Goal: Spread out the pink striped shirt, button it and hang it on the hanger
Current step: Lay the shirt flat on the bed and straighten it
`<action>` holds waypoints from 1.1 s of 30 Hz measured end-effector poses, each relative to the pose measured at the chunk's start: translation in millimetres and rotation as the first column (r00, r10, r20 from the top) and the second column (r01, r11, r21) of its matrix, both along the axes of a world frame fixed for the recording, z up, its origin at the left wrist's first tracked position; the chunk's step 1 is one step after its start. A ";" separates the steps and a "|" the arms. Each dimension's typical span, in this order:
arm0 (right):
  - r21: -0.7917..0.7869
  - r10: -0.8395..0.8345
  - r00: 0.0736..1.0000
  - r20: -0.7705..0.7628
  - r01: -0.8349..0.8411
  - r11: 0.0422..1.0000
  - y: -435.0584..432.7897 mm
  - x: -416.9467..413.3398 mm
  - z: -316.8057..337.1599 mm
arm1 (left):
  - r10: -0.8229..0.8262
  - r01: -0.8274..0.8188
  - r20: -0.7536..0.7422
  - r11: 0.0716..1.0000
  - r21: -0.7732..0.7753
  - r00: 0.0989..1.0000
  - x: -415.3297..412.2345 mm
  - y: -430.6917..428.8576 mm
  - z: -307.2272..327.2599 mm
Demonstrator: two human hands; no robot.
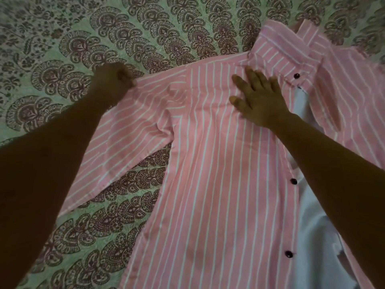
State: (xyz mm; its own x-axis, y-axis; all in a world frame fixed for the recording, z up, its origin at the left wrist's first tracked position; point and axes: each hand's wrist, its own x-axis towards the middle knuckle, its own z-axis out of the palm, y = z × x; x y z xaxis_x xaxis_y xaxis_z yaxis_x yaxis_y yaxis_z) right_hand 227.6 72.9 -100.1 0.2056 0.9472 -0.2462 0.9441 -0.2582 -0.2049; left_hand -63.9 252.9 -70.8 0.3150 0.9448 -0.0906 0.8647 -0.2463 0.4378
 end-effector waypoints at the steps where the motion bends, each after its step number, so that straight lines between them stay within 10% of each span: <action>1: -0.004 -0.022 1.000 0.003 0.022 1.000 1.0 -2.4 2.1 | 0.015 -0.015 -0.007 0.997 0.075 1.000 3.5 -6.2 -1.3; 6: 0.213 -0.068 0.996 -0.051 0.078 0.974 -4.7 -56.5 15.5 | 0.045 -0.049 0.020 0.953 0.300 0.999 -13.4 -54.3 -10.8; 13: 0.286 0.527 0.848 0.061 -0.521 0.805 -18.1 -163.8 21.0 | 0.125 -0.119 0.001 0.940 0.319 0.992 -102.2 -127.8 -5.9; 18: 0.288 0.424 0.888 0.177 -0.458 0.841 -13.9 -197.2 19.8 | 0.562 -0.548 -0.132 0.827 0.125 0.817 -175.1 -157.1 1.2; 28: 0.262 0.164 0.973 0.163 -0.203 0.944 -18.1 -239.4 36.6 | 0.860 -0.867 -0.124 0.499 0.000 0.495 -254.9 -172.5 4.6; 33: 0.271 0.137 0.985 0.107 -0.162 0.949 -22.4 -245.1 30.6 | 0.857 -0.858 -0.046 0.508 -0.078 0.512 -270.0 -170.5 11.4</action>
